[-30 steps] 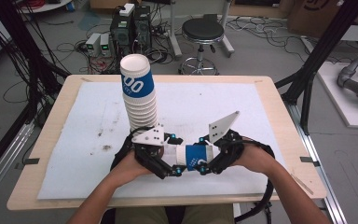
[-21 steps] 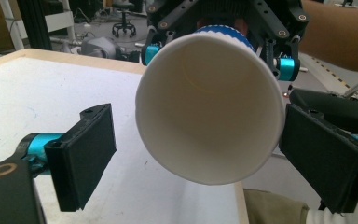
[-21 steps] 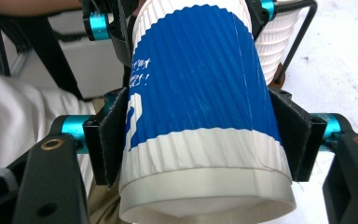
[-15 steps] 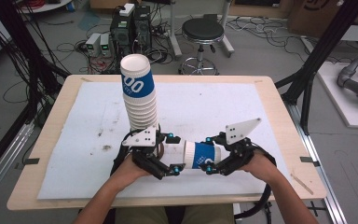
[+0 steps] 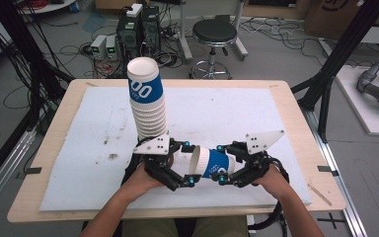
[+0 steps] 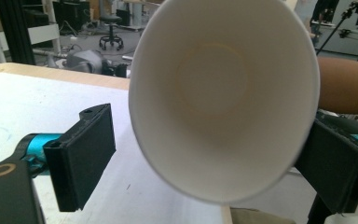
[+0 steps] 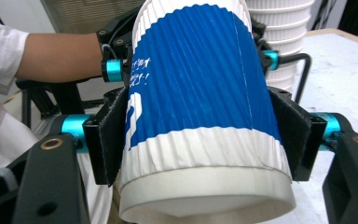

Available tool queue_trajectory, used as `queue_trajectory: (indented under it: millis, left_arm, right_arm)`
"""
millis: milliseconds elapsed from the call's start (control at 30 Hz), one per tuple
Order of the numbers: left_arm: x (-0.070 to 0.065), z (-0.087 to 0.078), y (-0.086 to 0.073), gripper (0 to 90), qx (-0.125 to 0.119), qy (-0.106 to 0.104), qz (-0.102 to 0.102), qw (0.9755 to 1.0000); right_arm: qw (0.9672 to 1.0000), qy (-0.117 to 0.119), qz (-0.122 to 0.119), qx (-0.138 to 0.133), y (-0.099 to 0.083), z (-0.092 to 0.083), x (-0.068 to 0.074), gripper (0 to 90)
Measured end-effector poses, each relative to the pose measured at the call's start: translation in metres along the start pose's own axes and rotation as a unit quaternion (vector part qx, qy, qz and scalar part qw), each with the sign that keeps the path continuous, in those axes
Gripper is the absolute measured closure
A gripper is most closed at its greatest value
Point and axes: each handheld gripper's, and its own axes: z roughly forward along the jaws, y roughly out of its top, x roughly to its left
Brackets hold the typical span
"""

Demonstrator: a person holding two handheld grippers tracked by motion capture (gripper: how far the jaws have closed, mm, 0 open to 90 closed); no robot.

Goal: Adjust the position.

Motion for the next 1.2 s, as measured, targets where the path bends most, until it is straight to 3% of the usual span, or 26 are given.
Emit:
queue_trajectory:
  millis: [167, 200, 267, 600, 700, 733, 867, 1033, 1067, 1167, 1200]
  left_arm:
    - [0.001, -0.001, 0.002, 12.7, 0.006, -0.007, -0.007, 0.9999]
    - [0.001, -0.002, 0.003, 16.1, 0.007, -0.019, -0.002, 0.9998]
    - [0.0, -0.002, 0.003, 22.0, 0.012, -0.021, 0.007, 0.9997]
    - [-0.001, -0.003, 0.008, 26.9, 0.032, -0.02, 0.007, 0.9993]
    - [-0.001, -0.004, 0.008, 26.8, 0.043, -0.014, 0.006, 0.999]
    - [0.0, -0.005, 0.009, 26.8, 0.05, -0.009, 0.002, 0.9987]
    - [0.0, -0.009, 0.011, 26.8, 0.068, -0.001, 0.001, 0.9977]
    - [0.0, -0.009, 0.017, 26.7, 0.1, 0.009, 0.008, 0.9949]
    - [-0.001, -0.008, 0.02, 26.7, 0.121, 0.01, 0.015, 0.9925]
    - [-0.002, -0.005, 0.024, 26.6, 0.137, 0.011, 0.021, 0.9904]
    - [-0.002, -0.003, 0.027, 26.5, 0.15, 0.011, 0.028, 0.9882]
  right_arm:
    - [1.0, 0.004, 0.001, 0.002, -0.002, 0.003, -0.001, 28.8]
    - [1.0, 0.005, 0.004, 0.005, -0.002, 0.003, 0.0, 28.8]
    - [1.0, 0.003, 0.001, 0.007, -0.002, 0.003, -0.001, 29.0]
    - [0.9998, 0.002, 0.003, 0.018, -0.001, 0.003, 0.0, 30.2]
    - [0.9997, -0.006, 0.008, 0.022, 0.0, 0.003, 0.001, 25.5]
    - [0.9995, -0.011, 0.018, 0.024, 0.001, 0.002, 0.002, 20.0]
    - [0.9989, -0.021, 0.015, 0.038, 0.006, -0.005, 0.004, 19.9]
    - [0.9935, -0.041, -0.018, 0.104, 0.022, -0.008, 0.006, 19.9]
    - [0.9914, -0.044, -0.029, 0.12, 0.026, -0.007, 0.007, 19.9]
    - [0.9838, -0.047, -0.053, 0.164, 0.037, -0.003, 0.008, 19.9]
    - [0.9818, -0.045, -0.058, 0.175, 0.04, -0.001, 0.008, 19.9]
